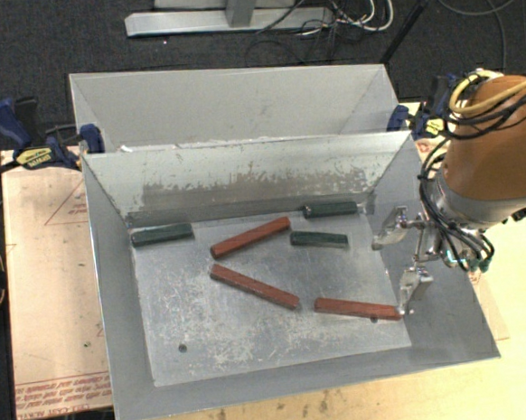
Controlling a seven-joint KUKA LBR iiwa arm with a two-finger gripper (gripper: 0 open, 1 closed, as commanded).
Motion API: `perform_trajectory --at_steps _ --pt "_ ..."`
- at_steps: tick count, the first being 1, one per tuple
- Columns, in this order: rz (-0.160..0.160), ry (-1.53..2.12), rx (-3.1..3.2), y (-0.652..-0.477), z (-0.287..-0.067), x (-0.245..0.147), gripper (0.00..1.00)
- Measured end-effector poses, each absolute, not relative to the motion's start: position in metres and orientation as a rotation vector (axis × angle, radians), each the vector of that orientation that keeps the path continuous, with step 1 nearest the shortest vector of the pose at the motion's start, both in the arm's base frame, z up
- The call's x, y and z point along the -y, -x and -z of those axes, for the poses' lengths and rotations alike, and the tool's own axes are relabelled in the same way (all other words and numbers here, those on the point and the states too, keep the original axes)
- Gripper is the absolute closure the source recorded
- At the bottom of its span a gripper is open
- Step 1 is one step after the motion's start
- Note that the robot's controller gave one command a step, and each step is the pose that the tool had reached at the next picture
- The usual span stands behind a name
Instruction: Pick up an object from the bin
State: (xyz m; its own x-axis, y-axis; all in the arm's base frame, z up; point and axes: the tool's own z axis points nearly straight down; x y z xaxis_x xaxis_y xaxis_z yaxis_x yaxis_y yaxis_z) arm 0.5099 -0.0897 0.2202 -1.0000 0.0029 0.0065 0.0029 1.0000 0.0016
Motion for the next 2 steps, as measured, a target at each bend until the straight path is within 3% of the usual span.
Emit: perform_trajectory --at_steps 1,2 --pt "0.001 0.000 3.142 -0.512 -0.224 0.089 0.00" --pt "0.000 -0.057 3.146 -0.486 -0.076 0.087 1.00"
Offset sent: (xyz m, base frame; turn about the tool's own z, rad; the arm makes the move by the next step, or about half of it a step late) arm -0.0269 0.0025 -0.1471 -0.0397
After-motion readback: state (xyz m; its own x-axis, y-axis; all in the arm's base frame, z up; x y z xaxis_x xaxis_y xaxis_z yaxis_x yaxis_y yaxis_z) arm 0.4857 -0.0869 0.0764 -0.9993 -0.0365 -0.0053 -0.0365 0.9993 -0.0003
